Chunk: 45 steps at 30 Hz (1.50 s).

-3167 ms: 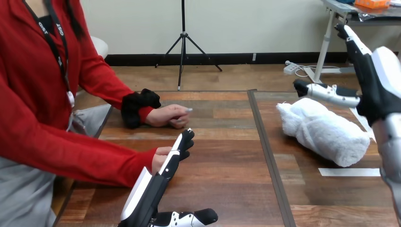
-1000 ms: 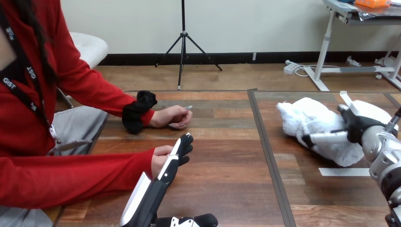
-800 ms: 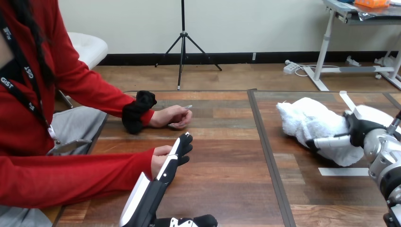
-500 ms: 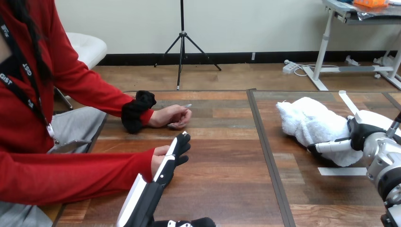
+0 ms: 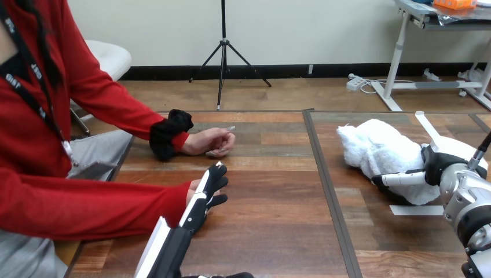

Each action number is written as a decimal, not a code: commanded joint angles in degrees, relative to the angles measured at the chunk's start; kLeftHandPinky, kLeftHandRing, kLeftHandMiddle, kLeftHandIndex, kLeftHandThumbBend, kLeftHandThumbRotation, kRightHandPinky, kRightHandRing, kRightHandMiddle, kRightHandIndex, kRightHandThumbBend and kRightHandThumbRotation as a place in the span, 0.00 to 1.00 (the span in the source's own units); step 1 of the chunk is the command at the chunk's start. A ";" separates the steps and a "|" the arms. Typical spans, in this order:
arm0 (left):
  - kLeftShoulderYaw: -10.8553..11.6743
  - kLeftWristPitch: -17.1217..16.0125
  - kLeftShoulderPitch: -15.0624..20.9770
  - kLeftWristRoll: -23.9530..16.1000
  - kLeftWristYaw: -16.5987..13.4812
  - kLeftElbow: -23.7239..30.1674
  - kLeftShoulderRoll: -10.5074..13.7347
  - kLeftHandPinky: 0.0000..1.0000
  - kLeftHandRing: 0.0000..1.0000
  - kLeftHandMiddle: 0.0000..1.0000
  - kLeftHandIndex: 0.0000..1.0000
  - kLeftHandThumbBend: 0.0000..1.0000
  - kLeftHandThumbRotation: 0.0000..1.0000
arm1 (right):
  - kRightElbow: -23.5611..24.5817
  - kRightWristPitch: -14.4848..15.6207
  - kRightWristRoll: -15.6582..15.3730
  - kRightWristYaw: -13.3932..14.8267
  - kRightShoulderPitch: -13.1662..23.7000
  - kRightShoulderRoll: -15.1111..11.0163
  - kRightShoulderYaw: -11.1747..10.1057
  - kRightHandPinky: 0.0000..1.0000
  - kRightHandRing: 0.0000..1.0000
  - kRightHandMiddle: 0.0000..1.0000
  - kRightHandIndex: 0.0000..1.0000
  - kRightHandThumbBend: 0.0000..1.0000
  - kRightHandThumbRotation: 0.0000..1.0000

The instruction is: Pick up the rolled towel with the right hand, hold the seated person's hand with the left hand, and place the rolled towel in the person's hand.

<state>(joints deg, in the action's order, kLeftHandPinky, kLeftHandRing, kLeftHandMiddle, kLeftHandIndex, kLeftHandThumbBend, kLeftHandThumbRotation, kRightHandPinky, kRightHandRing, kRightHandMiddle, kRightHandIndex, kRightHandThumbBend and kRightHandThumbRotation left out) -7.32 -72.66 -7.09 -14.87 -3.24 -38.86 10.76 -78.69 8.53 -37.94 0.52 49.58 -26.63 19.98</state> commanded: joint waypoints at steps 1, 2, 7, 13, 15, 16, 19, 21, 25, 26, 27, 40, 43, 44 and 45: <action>1.03 0.15 0.54 1.02 0.31 4.56 0.38 0.83 0.92 0.96 0.99 1.00 0.68 | 0.13 -0.35 0.40 0.93 1.71 2.42 0.57 0.54 0.80 0.84 0.90 1.00 0.70; 1.00 0.27 0.33 1.19 0.42 4.84 0.41 0.83 0.92 0.96 0.99 1.00 0.68 | 0.08 -0.15 0.71 0.85 1.59 2.55 0.30 0.53 0.80 0.84 0.89 1.00 0.70; 2.04 0.19 -0.48 -0.04 -0.07 6.48 0.07 0.81 0.91 0.96 0.99 1.00 0.68 | 0.01 -0.35 0.78 1.29 0.64 3.17 0.35 0.50 0.79 0.82 0.88 1.00 0.71; 2.28 0.14 -1.12 -0.01 0.25 7.41 0.32 0.80 0.90 0.95 0.98 1.00 0.70 | -0.07 0.09 1.87 2.45 -0.47 4.12 -0.56 0.51 0.83 0.87 0.90 1.00 0.70; 1.77 -0.20 -0.96 1.13 0.74 7.08 0.41 0.80 0.90 0.95 0.98 1.00 0.69 | -0.09 0.43 2.28 2.96 -0.70 4.40 -0.69 0.50 0.81 0.87 0.90 1.00 0.68; 1.78 -0.10 -1.12 1.21 0.80 7.37 0.41 0.80 0.90 0.95 0.98 1.00 0.69 | -0.11 0.24 1.88 3.76 -1.05 4.54 -0.17 0.50 0.81 0.87 0.90 1.00 0.67; 2.65 0.42 -1.71 0.09 0.46 8.52 0.33 0.80 0.90 0.95 0.98 1.00 0.69 | -0.12 -0.33 1.66 5.05 -1.74 4.81 0.32 0.48 0.73 0.82 0.88 1.00 0.64; 3.55 0.75 -2.03 -1.17 0.02 9.23 0.23 0.80 0.90 0.95 0.98 1.00 0.71 | -0.11 -0.59 2.24 5.34 -2.02 4.97 -0.13 0.46 0.67 0.76 0.85 1.00 0.61; 3.66 0.58 -2.26 -0.88 0.05 9.48 0.20 0.79 0.89 0.95 0.97 1.00 0.71 | 0.14 -3.28 3.60 7.24 -3.15 5.02 -1.24 0.42 0.59 0.67 0.74 1.00 0.50; 4.00 0.70 -2.39 -1.37 -0.19 9.74 0.12 0.79 0.89 0.94 0.97 1.00 0.71 | 0.15 -3.43 3.80 7.50 -3.30 5.05 -1.36 0.41 0.57 0.66 0.72 0.99 0.43; 4.25 0.78 -2.50 -1.70 -0.33 9.93 0.06 0.79 0.89 0.94 0.97 1.00 0.71 | 0.14 -3.55 3.95 7.70 -3.40 5.07 -1.43 0.41 0.57 0.65 0.71 0.99 0.40; 4.99 1.31 -2.78 -2.01 0.05 11.14 0.40 0.78 0.89 0.94 0.97 1.00 0.73 | 0.48 -5.86 7.08 11.41 -4.67 5.70 -3.17 0.38 0.50 0.58 0.60 0.95 0.09; 4.97 1.56 -2.79 -1.69 0.23 11.36 0.49 0.78 0.88 0.94 0.97 1.00 0.73 | 0.57 -6.33 7.63 12.47 -4.90 5.87 -3.46 0.37 0.49 0.56 0.57 0.93 0.04; 4.69 1.65 -2.76 -1.16 0.51 11.34 0.62 0.78 0.88 0.94 0.97 1.00 0.73 | 0.60 -6.57 7.85 12.74 -4.98 5.91 -3.64 0.38 0.49 0.56 0.55 0.92 0.03; 4.51 1.72 -2.73 -0.79 0.71 11.31 0.73 0.78 0.89 0.94 0.97 1.00 0.73 | 0.61 -6.74 8.01 12.94 -5.03 5.95 -3.76 0.38 0.50 0.56 0.54 0.91 0.02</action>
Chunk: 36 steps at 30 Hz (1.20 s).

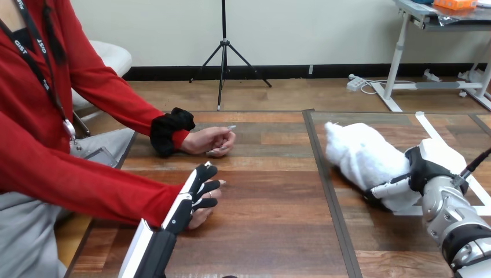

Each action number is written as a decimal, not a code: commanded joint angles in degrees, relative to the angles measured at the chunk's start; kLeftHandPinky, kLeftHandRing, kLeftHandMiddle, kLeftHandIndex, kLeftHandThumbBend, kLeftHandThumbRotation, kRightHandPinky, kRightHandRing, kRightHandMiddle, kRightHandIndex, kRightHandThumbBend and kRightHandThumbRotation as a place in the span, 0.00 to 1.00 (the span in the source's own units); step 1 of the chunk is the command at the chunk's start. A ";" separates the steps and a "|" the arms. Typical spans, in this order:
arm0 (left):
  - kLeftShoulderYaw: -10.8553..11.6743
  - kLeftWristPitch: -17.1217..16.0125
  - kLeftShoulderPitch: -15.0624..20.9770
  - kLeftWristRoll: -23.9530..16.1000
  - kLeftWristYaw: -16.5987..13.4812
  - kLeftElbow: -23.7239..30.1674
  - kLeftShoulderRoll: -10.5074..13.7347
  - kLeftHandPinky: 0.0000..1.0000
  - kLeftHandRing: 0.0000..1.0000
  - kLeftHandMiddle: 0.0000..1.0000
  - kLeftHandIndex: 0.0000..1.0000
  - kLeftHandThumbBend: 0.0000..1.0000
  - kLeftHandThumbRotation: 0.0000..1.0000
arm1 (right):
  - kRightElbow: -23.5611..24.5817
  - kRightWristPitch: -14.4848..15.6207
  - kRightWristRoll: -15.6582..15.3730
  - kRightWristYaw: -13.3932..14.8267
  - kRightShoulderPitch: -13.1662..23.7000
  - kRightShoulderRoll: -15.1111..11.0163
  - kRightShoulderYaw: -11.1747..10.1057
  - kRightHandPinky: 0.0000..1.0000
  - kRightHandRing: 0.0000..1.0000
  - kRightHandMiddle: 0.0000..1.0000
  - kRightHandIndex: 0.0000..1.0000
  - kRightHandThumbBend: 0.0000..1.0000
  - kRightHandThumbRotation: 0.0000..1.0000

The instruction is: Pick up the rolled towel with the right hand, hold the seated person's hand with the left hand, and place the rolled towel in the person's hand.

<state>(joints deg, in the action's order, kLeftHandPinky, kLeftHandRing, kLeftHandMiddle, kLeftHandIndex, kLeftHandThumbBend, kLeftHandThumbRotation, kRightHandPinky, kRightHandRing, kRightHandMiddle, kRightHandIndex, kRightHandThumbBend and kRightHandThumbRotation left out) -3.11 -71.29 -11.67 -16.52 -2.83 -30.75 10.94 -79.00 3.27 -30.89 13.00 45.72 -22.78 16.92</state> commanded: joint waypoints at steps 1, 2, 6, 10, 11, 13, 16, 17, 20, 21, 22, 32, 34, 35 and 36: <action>0.29 0.25 1.97 0.87 0.34 3.11 0.63 0.78 0.89 0.94 0.97 1.00 0.72 | 0.97 -1.67 1.18 0.87 -1.27 2.18 -0.88 0.39 0.50 0.56 0.54 0.91 0.02; 0.36 0.17 2.08 0.79 0.33 3.03 0.68 0.78 0.89 0.94 0.97 1.00 0.72 | 0.99 -1.76 1.33 1.13 -1.30 2.24 -0.95 0.39 0.50 0.56 0.53 0.90 0.01; -0.68 0.02 2.51 2.61 1.37 2.64 1.18 0.79 0.89 0.95 0.97 1.00 0.72 | 1.03 -2.34 2.03 1.50 -1.42 2.30 -1.13 0.39 0.51 0.56 0.51 0.88 0.01; 0.74 0.31 2.55 0.66 0.68 3.15 0.74 0.80 0.90 0.95 0.97 1.00 0.73 | 1.16 -2.98 2.53 1.62 -1.47 2.30 -1.45 0.39 0.50 0.54 0.47 0.87 0.00; 0.79 0.28 2.63 0.66 0.65 3.06 0.71 0.80 0.90 0.95 0.97 1.00 0.73 | 1.18 -3.06 2.75 1.67 -1.48 2.35 -1.70 0.39 0.50 0.54 0.45 0.87 0.00; 0.49 0.21 2.83 1.24 0.90 2.84 0.81 0.80 0.89 0.95 0.97 1.00 0.73 | 1.26 -3.56 3.09 1.98 -1.60 2.39 -2.14 0.39 0.49 0.52 0.43 0.87 0.00; -0.01 0.19 3.10 2.15 1.37 2.62 1.04 0.81 0.90 0.95 0.97 1.00 0.72 | 1.47 -4.93 3.60 2.78 -1.94 2.37 -2.68 0.39 0.49 0.51 0.40 0.86 0.00; 0.02 0.22 3.16 2.16 1.40 2.60 1.04 0.81 0.90 0.95 0.97 1.00 0.72 | 1.55 -5.49 3.86 3.08 -2.09 2.35 -2.87 0.39 0.48 0.50 0.37 0.85 0.00; 0.22 0.46 3.28 1.95 1.50 2.67 1.09 0.82 0.90 0.95 0.97 1.00 0.72 | 1.80 -6.99 5.03 4.37 -2.55 2.47 -3.84 0.38 0.47 0.49 0.35 0.85 0.00; 0.27 0.51 3.32 1.91 1.53 2.68 1.11 0.82 0.90 0.95 0.97 1.00 0.72 | 1.83 -7.27 5.32 4.67 -2.63 2.51 -4.04 0.38 0.46 0.48 0.35 0.84 0.00; 0.40 0.58 3.35 1.72 1.48 2.68 1.10 0.82 0.90 0.95 0.97 1.00 0.72 | 1.93 -7.71 5.78 4.95 -2.77 2.59 -4.40 0.37 0.46 0.47 0.34 0.84 0.00; 1.22 0.59 3.61 0.71 1.09 2.73 1.02 0.81 0.90 0.94 0.96 1.00 0.72 | 2.77 -13.38 9.20 6.67 -4.47 3.23 -7.40 0.33 0.39 0.42 0.32 0.82 0.00; 1.24 0.63 3.62 0.71 1.12 2.73 1.05 0.81 0.90 0.94 0.96 1.00 0.72 | 3.03 -15.10 9.90 7.06 -5.00 3.40 -8.05 0.33 0.38 0.41 0.31 0.82 0.00; 1.29 0.69 3.61 0.66 1.10 2.76 1.06 0.81 0.90 0.94 0.96 1.00 0.72 | 3.15 -15.84 10.11 7.28 -5.23 3.47 -8.24 0.32 0.36 0.39 0.31 0.82 0.00; 1.32 0.72 3.61 0.65 1.10 2.77 1.09 0.81 0.89 0.94 0.96 1.00 0.72 | 3.21 -16.36 10.26 7.44 -5.37 3.52 -8.36 0.31 0.35 0.38 0.30 0.82 0.00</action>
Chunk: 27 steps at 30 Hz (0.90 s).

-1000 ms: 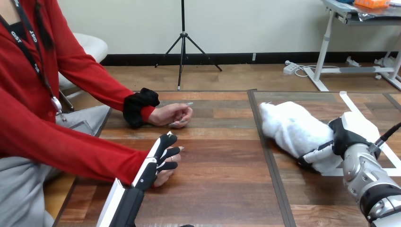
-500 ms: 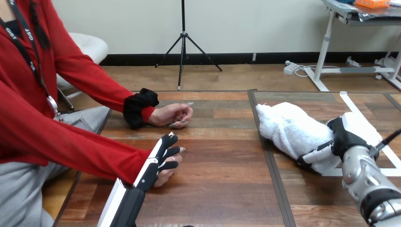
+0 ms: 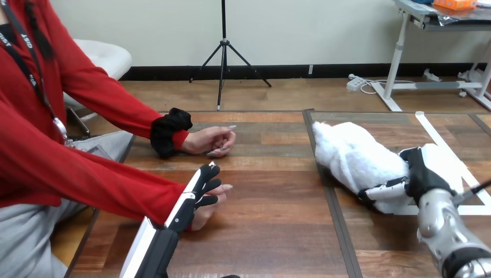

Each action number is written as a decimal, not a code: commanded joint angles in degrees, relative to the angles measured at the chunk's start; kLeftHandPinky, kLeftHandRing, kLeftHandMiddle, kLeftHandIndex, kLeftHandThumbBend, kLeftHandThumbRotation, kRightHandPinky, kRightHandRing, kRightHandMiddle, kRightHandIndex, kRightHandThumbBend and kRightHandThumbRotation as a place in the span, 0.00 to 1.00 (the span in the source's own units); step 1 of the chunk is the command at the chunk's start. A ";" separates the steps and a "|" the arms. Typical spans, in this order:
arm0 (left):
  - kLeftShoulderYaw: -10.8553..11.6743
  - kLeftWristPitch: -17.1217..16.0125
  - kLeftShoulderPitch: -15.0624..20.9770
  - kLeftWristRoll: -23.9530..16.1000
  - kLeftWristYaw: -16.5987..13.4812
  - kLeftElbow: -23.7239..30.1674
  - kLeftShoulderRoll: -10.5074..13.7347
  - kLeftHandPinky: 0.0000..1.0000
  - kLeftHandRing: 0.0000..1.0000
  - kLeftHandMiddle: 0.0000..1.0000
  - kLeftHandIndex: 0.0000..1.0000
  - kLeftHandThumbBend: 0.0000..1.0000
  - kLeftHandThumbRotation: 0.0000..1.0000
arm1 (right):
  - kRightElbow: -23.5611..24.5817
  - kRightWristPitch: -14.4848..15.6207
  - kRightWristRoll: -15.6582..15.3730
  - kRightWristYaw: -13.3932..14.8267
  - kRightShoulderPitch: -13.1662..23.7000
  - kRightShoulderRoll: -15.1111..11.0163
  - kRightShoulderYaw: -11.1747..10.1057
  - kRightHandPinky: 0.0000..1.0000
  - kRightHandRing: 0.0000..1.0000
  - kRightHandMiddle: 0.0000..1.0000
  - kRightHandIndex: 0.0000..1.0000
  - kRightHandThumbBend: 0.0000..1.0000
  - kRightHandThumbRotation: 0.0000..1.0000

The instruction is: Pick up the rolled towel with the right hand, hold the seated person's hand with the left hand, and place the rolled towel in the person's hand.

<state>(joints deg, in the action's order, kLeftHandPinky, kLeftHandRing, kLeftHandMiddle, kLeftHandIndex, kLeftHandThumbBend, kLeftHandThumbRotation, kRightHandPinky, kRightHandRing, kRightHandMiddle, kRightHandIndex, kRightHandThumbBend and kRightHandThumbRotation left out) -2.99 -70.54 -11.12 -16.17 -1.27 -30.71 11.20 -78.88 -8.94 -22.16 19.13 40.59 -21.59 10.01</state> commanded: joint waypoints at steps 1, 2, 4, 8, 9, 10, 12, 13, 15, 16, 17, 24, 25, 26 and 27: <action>1.08 0.07 3.02 0.50 -0.32 2.77 0.87 0.81 0.89 0.94 0.96 1.00 0.72 | 3.30 -5.45 1.85 1.58 -0.65 2.40 -1.71 0.31 0.35 0.38 0.30 0.82 0.00; 0.99 0.13 3.00 0.70 -0.20 2.79 0.93 0.81 0.89 0.94 0.96 1.00 0.72 | 3.41 -6.28 2.01 1.74 -0.89 2.45 -1.88 0.31 0.34 0.37 0.30 0.82 0.00; 0.78 0.34 2.94 1.16 0.05 2.85 1.04 0.81 0.90 0.94 0.96 1.00 0.72 | 3.66 -8.03 2.55 1.86 -1.41 2.61 -2.39 0.30 0.34 0.36 0.29 0.81 0.00; 1.08 0.73 2.83 0.94 -0.04 3.02 1.05 0.81 0.89 0.94 0.96 1.00 0.72 | 4.20 -10.84 3.38 1.96 -2.33 2.95 -3.07 0.31 0.33 0.35 0.30 0.79 0.00; 1.22 0.79 2.82 0.79 -0.13 3.05 1.05 0.81 0.89 0.94 0.96 1.00 0.72 | 4.28 -11.26 3.45 2.01 -2.46 3.01 -3.12 0.31 0.33 0.35 0.30 0.78 0.00; 1.41 0.95 2.77 0.47 -0.25 3.16 1.08 0.81 0.89 0.94 0.96 1.00 0.72 | 4.57 -12.36 3.77 2.03 -2.85 3.15 -3.38 0.31 0.33 0.35 0.30 0.78 0.00; 1.58 1.12 2.75 0.26 -0.32 3.23 1.18 0.81 0.89 0.94 0.96 1.00 0.72 | 4.83 -13.57 4.11 2.05 -3.24 3.34 -3.66 0.31 0.33 0.35 0.30 0.77 0.00; 1.90 1.34 2.66 -0.30 -0.54 3.43 1.19 0.81 0.89 0.94 0.96 1.00 0.72 | 5.19 -14.82 4.58 1.97 -3.67 3.54 -4.01 0.30 0.33 0.35 0.30 0.77 0.00; 2.29 1.58 2.59 -0.89 -0.79 3.62 1.22 0.81 0.89 0.94 0.96 1.00 0.72 | 5.54 -16.17 5.10 1.89 -4.11 3.78 -4.38 0.29 0.32 0.34 0.30 0.76 0.00; 2.62 1.94 2.47 -1.38 -1.03 3.90 1.16 0.81 0.89 0.94 0.96 1.00 0.72 | 5.99 -17.26 5.38 1.87 -4.54 3.97 -4.55 0.28 0.31 0.34 0.30 0.76 0.00; 2.84 2.17 2.41 -1.64 -1.17 4.04 1.11 0.81 0.89 0.93 0.96 1.00 0.72 | 6.26 -17.92 5.52 1.89 -4.80 4.10 -4.61 0.27 0.30 0.33 0.30 0.75 0.00; 4.33 4.92 1.67 -4.05 -2.01 5.92 1.20 0.82 0.87 0.91 0.95 1.00 0.71 | 8.64 -23.70 6.85 1.28 -7.00 5.18 -5.52 0.24 0.28 0.31 0.30 0.73 0.00; 4.94 5.78 1.39 -5.51 -2.69 6.71 1.20 0.83 0.86 0.91 0.95 1.00 0.71 | 9.16 -24.99 7.09 1.22 -7.51 5.40 -5.61 0.23 0.27 0.30 0.30 0.72 0.00; 5.31 6.37 1.22 -6.46 -3.16 7.24 1.22 0.83 0.86 0.90 0.95 1.00 0.72 | 9.48 -25.74 7.22 1.22 -7.82 5.53 -5.60 0.23 0.27 0.30 0.30 0.72 0.00; 5.55 6.79 1.10 -7.13 -3.53 7.62 1.25 0.83 0.86 0.90 0.95 1.00 0.72 | 9.70 -26.26 7.33 1.22 -8.03 5.63 -5.59 0.23 0.26 0.30 0.30 0.72 0.00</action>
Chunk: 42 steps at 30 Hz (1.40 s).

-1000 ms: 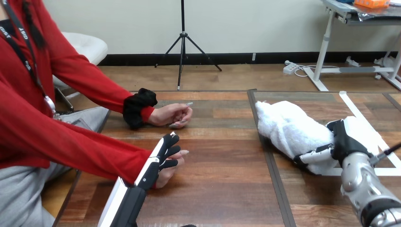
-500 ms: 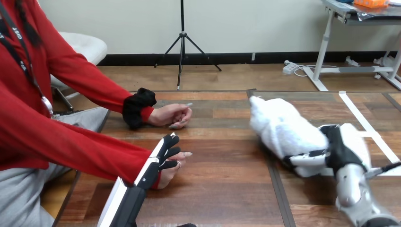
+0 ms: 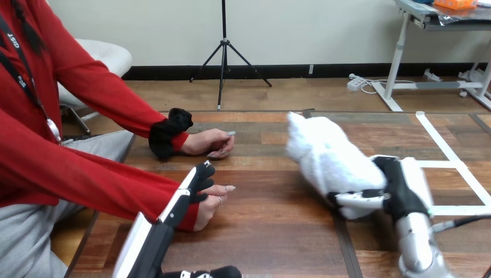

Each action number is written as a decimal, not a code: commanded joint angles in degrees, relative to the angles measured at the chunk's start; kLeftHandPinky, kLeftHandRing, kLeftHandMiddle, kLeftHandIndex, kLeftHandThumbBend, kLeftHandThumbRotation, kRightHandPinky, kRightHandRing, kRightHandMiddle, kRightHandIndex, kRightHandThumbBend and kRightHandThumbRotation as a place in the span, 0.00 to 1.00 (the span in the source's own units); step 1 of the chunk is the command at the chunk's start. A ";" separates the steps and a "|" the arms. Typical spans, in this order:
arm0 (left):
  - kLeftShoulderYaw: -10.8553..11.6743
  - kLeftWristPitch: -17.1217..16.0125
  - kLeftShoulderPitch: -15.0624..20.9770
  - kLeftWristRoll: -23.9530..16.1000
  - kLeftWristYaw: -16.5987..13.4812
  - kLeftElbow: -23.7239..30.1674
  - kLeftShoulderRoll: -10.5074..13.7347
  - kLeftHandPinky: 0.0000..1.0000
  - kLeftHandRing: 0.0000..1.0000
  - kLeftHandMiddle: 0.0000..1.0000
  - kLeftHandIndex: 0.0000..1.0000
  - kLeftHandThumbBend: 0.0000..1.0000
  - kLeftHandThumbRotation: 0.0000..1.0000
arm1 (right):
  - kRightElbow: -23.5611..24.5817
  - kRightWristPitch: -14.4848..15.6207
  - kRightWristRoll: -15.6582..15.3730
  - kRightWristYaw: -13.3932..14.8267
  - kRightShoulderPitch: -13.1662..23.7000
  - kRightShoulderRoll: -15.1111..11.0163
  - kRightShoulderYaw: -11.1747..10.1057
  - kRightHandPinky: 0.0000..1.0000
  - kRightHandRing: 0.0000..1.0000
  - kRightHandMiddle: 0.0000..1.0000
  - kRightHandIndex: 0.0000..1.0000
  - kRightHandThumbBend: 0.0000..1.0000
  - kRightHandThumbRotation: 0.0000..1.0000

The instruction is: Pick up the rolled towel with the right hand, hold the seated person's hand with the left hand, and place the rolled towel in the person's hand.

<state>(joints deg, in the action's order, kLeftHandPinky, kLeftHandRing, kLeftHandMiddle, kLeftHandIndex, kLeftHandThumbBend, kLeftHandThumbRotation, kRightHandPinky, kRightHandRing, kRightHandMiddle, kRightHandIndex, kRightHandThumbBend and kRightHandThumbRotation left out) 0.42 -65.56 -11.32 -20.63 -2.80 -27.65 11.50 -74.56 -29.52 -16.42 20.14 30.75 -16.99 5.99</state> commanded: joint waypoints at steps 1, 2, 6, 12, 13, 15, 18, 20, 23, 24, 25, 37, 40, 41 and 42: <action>2.53 2.58 1.08 -3.82 -2.53 5.28 1.03 0.83 0.86 0.90 0.95 1.00 0.72 | 5.95 -6.70 1.47 0.56 1.34 1.22 -1.38 0.22 0.26 0.30 0.30 0.72 0.00; 2.72 3.09 0.94 -4.51 -2.87 5.74 1.10 0.83 0.86 0.90 0.95 1.00 0.72 | 6.30 -7.30 1.35 0.82 1.06 1.34 -1.23 0.22 0.26 0.30 0.30 0.72 0.00; 3.16 4.67 0.55 -6.71 -4.23 7.16 1.51 0.83 0.86 0.90 0.95 1.00 0.72 | 7.77 -9.37 0.98 1.55 0.01 1.95 -0.85 0.22 0.26 0.30 0.29 0.72 0.00; 3.40 6.59 0.17 -9.49 -6.00 8.96 2.35 0.85 0.89 0.92 0.94 1.00 0.69 | 10.08 -13.40 1.01 1.13 -1.83 3.02 -0.79 0.20 0.24 0.28 0.29 0.71 0.00; 3.37 7.18 0.00 -9.75 -5.95 9.49 2.55 0.86 0.89 0.92 0.94 1.00 0.68 | 10.43 -14.25 1.36 0.58 -2.24 3.34 -0.91 0.19 0.23 0.28 0.28 0.71 0.00; 3.23 7.94 -0.16 -9.97 -5.99 10.08 2.86 0.87 0.90 0.93 0.94 1.00 0.67 | 10.74 -15.09 1.74 -0.06 -2.62 3.73 -1.10 0.18 0.22 0.27 0.28 0.70 0.00; 3.04 9.08 -0.41 -10.40 -6.04 10.98 3.40 0.88 0.92 0.94 0.95 1.00 0.64 | 11.16 -16.29 2.33 -1.02 -3.15 4.27 -1.30 0.17 0.21 0.26 0.28 0.69 0.00; 3.08 10.12 -0.70 -11.07 -5.97 12.04 3.92 0.89 0.93 0.95 0.95 1.00 0.63 | 11.55 -17.44 2.24 -1.14 -3.69 4.64 -1.14 0.16 0.20 0.26 0.28 0.69 0.00; 3.19 11.65 -1.07 -12.16 -5.90 13.66 4.71 0.90 0.94 0.96 0.96 1.00 0.62 | 12.30 -18.01 1.75 -0.88 -4.40 5.14 -0.85 0.16 0.20 0.26 0.28 0.69 0.00; 3.18 12.04 -1.15 -12.39 -5.92 14.05 4.92 0.90 0.94 0.96 0.97 1.00 0.61 | 12.47 -18.04 1.61 -0.80 -4.54 5.26 -0.80 0.16 0.20 0.26 0.27 0.69 0.00; 3.31 12.71 -1.33 -13.00 -5.94 14.81 5.26 0.90 0.95 0.97 0.97 1.00 0.60 | 12.79 -18.49 1.58 -0.91 -4.90 5.55 -0.71 0.16 0.20 0.26 0.27 0.69 0.00; 3.82 17.35 -1.99 -17.07 -7.21 19.40 8.63 0.93 0.98 1.00 1.00 1.00 0.59 | 15.77 -20.42 0.46 -0.99 -7.80 7.59 0.24 0.17 0.21 0.26 0.28 0.69 0.00; 3.79 18.37 -2.03 -17.46 -7.25 20.09 9.51 0.94 0.99 1.00 1.00 1.00 0.60 | 16.23 -20.94 0.55 -1.43 -8.39 8.05 0.39 0.17 0.21 0.27 0.29 0.69 0.00; 3.77 18.72 -2.05 -17.52 -7.23 20.31 9.78 0.95 0.99 1.00 1.00 1.00 0.60 | 16.37 -21.06 0.65 -1.62 -8.55 8.20 0.40 0.17 0.21 0.26 0.29 0.68 0.00; 3.72 18.99 -2.08 -17.56 -7.25 20.48 9.99 0.95 0.99 1.00 1.00 1.00 0.60 | 16.49 -21.13 0.72 -1.76 -8.67 8.31 0.40 0.17 0.21 0.26 0.29 0.68 0.00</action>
<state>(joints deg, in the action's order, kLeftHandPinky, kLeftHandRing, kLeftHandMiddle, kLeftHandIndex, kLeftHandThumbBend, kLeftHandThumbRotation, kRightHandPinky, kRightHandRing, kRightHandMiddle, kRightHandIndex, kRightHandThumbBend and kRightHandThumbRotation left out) 3.27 -47.79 -15.29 -37.70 -8.89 -11.14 19.38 -62.07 -48.02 -16.06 18.73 20.84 -9.72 6.54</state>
